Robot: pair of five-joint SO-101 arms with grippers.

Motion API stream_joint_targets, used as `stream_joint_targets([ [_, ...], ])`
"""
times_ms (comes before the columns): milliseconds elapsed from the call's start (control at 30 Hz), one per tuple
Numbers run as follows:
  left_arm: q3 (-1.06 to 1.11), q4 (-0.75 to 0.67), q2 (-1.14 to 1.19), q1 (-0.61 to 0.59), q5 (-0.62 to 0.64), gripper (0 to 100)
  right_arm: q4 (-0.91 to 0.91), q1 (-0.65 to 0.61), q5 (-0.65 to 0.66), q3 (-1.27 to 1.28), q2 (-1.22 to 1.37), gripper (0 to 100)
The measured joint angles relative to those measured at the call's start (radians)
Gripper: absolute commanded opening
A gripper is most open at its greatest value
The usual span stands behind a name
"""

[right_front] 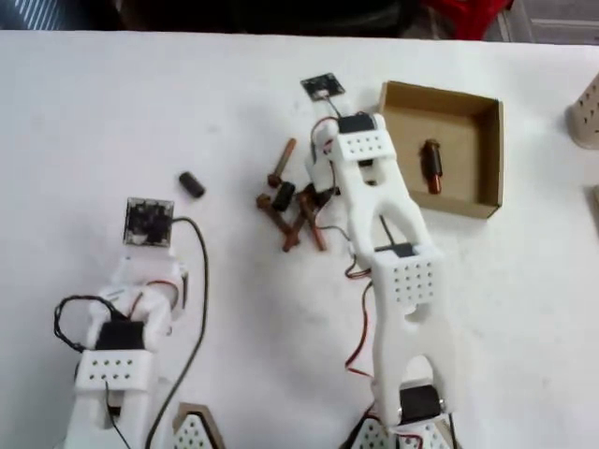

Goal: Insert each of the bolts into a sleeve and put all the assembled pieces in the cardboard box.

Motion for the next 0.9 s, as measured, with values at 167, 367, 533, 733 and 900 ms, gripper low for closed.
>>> stream_joint_targets([
  [167, 0.000, 0.000, 0.000, 0.000, 0.000, 3, 0.008, 0.006, 0.000, 0.000, 0.000, 1.7],
  [367, 0.000, 0.000, 0.000, 0.000, 0.000, 3, 0.069, 0.017, 0.000, -0.003, -0.029, 1.6],
  [533, 0.000, -0.003, 0.000, 0.000, 0.000, 3, 0.213, 0.020, 0.000, 0.000, -0.153, 1.6],
  [733, 0.000, -0.006, 0.000, 0.000, 0.000, 3, 0.299, 0.023, 0.000, 0.114, -0.353, 1.6],
  [900, 0.000, -0.006, 0.000, 0.000, 0.000, 3, 0.229, 0.023, 0.002, 0.400, -0.628, 1.6],
])
